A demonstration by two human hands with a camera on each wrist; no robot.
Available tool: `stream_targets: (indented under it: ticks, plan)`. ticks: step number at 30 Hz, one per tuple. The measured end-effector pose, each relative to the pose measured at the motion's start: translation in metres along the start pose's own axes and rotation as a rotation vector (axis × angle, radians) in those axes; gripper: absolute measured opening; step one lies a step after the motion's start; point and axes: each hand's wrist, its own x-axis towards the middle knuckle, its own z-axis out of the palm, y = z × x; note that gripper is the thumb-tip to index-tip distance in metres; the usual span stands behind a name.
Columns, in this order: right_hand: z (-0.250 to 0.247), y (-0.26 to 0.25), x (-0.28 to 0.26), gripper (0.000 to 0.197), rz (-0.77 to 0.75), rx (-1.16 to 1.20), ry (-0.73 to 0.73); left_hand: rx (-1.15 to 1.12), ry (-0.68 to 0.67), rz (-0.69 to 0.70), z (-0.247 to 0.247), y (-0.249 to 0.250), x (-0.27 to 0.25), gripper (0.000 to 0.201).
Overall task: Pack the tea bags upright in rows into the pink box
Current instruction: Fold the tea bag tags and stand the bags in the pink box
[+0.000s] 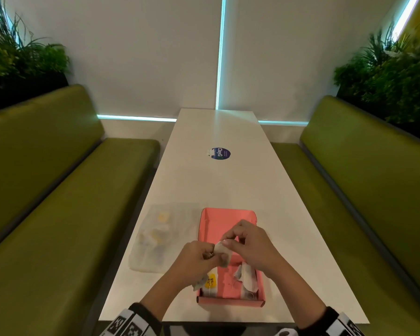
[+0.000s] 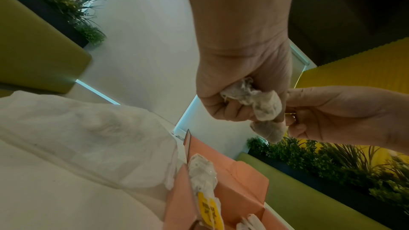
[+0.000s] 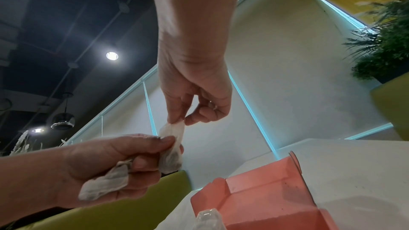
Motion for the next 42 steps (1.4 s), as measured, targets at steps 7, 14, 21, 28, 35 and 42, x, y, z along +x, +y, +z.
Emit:
stream_targets:
  ticks: [7, 14, 21, 28, 35, 42]
  plan:
    - [-0.003, 0.010, -0.003, 0.042, 0.157, 0.283, 0.017, -0.030, 0.024, -0.003, -0.003, -0.002, 0.002, 0.032]
    - [0.014, 0.028, -0.017, 0.023, 0.290, 0.357, -0.185, -0.063, 0.041, -0.066, 0.003, -0.003, 0.002, 0.029]
    - [0.024, 0.032, -0.016, 0.025, 0.305, 0.445, -0.158, -0.107, 0.023, -0.065, 0.007, -0.010, 0.005, 0.030]
    - [0.030, 0.046, -0.014, 0.020, 0.363, 0.377, -0.141, -0.123, -0.006, -0.033, 0.007, -0.014, 0.004, 0.029]
    - [0.041, 0.061, -0.026, 0.014, 0.391, 0.249, -0.187, 0.411, -0.133, -0.205, 0.012, -0.038, 0.007, 0.061]
    - [0.055, 0.074, -0.031, 0.014, 0.319, 0.055, -0.220, 0.677, -0.066, -0.193, 0.026, -0.045, 0.008, 0.065]
